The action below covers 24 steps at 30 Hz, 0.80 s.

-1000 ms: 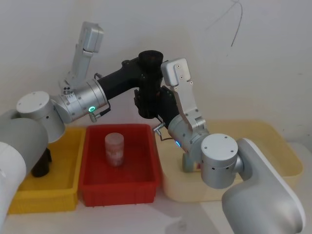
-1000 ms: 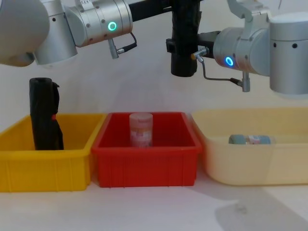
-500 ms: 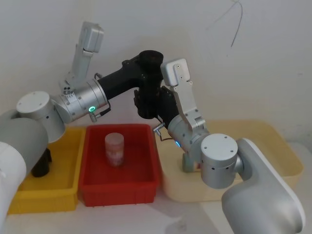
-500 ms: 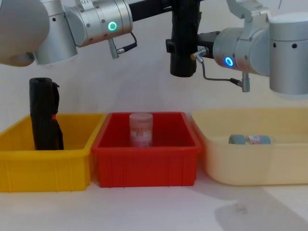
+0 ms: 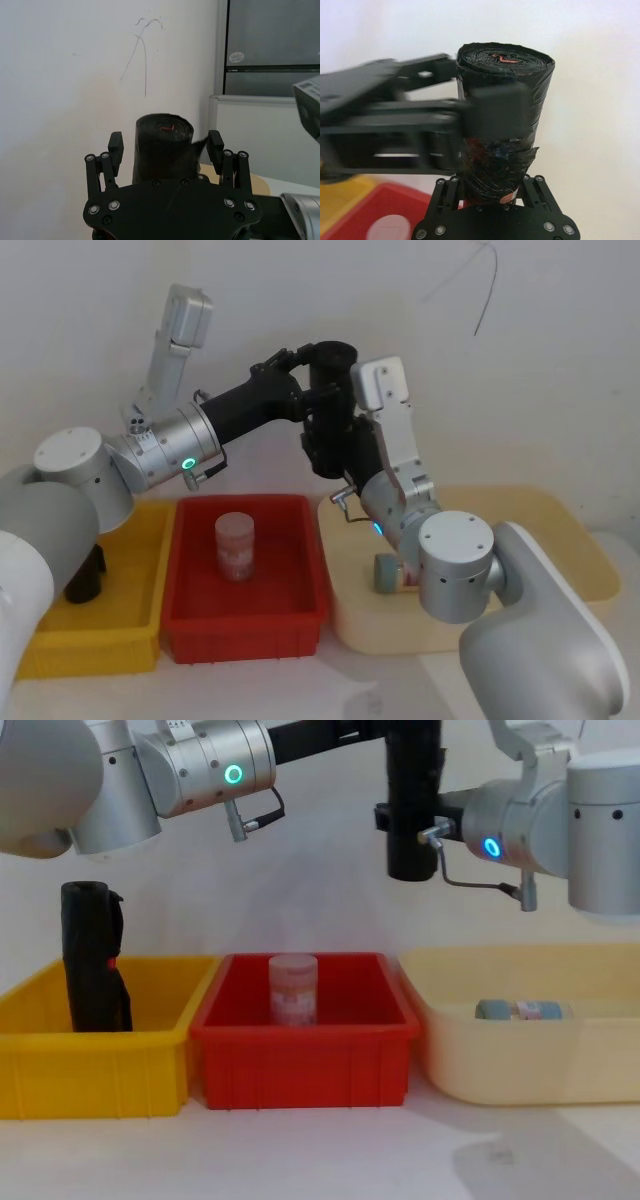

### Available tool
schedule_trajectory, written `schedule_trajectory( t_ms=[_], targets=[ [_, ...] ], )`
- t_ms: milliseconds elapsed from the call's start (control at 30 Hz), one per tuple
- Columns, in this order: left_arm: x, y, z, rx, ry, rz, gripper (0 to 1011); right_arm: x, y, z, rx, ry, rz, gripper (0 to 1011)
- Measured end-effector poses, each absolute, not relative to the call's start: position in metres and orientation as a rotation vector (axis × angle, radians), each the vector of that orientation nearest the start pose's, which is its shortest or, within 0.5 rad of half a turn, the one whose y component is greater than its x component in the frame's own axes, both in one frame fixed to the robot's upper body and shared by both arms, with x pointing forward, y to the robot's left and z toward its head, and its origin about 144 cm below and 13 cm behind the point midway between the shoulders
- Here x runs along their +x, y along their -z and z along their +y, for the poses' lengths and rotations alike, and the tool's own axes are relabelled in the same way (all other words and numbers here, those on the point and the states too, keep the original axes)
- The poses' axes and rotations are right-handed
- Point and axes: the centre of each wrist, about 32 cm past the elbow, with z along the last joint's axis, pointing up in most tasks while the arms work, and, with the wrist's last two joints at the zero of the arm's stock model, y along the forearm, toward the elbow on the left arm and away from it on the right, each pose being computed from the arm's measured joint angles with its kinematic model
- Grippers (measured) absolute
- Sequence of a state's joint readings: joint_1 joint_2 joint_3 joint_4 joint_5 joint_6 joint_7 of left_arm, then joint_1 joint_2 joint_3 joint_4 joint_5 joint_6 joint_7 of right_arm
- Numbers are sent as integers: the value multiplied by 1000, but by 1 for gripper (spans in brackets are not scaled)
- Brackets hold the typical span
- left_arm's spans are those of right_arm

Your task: Pick up the garbage bag with the one hand and transfer it to the other hand.

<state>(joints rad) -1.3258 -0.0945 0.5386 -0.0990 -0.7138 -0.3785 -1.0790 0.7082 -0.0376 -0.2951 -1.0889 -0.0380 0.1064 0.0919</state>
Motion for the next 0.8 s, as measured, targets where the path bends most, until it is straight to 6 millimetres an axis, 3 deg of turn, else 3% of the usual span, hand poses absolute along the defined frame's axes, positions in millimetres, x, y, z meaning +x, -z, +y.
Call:
schedule_trajectory(
  t_ms=[800],
  targets=[
    [723, -1325, 154, -262, -398, -147, 1001, 640, -1276, -171, -113, 1563, -178, 503]
  ],
)
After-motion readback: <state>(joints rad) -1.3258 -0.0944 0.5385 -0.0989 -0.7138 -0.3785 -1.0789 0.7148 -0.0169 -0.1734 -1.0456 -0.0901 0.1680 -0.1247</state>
